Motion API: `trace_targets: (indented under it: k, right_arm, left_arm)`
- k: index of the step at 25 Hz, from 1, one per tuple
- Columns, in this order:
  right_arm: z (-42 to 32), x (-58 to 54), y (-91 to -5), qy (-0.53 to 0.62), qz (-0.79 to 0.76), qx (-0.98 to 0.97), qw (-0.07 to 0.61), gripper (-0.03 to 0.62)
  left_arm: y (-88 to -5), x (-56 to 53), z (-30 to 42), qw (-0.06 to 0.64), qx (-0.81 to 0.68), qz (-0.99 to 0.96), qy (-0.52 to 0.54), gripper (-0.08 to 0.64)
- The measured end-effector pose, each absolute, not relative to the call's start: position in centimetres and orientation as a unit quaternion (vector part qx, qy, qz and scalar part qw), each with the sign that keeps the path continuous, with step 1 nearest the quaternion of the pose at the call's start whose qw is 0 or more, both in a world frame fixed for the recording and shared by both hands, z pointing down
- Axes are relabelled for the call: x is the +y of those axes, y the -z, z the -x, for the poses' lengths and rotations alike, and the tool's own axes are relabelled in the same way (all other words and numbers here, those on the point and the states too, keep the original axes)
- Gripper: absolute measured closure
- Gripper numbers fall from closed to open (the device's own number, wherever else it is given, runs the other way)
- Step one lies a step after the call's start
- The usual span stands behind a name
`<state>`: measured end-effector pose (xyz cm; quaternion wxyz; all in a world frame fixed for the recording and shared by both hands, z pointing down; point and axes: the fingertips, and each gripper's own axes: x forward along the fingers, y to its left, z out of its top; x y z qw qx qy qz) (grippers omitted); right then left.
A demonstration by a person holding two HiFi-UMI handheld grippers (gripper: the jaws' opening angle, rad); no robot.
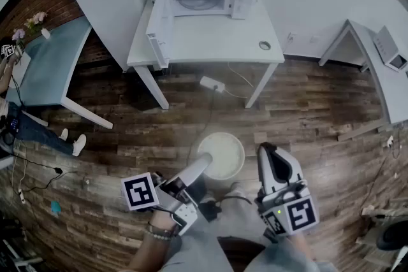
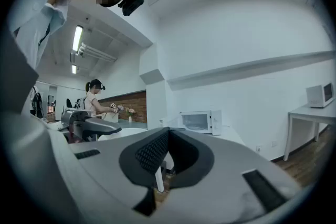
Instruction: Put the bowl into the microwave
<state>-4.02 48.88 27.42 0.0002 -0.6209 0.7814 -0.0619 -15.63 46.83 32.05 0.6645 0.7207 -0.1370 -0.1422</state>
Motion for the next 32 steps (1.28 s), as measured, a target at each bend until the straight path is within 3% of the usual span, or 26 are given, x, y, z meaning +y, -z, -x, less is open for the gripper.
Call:
trace_targets:
  k: [32]
  right_arm:
    - [5.4,49.5,-27.7,0.062,0.644,0.762,0.021,0.594]
  left_arm:
    - [-32.2,47.2,18.8,0.659,-0.131,-0.727,0.142,0.336]
